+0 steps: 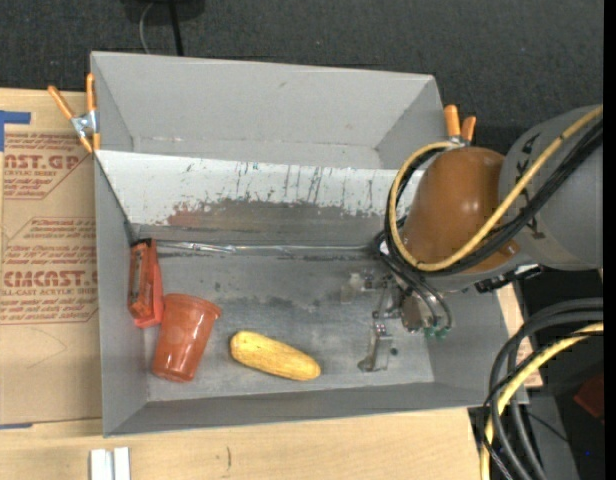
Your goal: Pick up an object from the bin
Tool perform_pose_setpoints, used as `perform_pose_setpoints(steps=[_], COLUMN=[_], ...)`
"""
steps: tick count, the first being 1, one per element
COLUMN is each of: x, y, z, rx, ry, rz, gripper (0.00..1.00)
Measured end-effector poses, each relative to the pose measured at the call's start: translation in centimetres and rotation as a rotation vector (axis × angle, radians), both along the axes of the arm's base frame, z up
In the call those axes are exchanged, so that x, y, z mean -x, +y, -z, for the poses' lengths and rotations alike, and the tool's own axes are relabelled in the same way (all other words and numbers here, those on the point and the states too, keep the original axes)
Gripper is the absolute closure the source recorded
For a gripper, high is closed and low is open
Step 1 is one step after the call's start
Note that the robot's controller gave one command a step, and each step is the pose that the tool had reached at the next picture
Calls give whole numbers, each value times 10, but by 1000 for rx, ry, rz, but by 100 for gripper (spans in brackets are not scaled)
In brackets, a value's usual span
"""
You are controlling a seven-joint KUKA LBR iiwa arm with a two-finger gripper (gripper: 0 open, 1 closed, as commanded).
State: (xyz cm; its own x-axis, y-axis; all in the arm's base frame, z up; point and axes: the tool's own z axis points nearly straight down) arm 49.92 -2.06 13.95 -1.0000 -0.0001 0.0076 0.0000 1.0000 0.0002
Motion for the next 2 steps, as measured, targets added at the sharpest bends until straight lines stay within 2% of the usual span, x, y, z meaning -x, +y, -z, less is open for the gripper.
perform_pose_setpoints(steps=[1, 2], x=[-2, -8], y=[0, 46], z=[-4, 22], rx=[0, 1], ry=[-7, -7], rz=[0, -30], gripper=[0, 0])
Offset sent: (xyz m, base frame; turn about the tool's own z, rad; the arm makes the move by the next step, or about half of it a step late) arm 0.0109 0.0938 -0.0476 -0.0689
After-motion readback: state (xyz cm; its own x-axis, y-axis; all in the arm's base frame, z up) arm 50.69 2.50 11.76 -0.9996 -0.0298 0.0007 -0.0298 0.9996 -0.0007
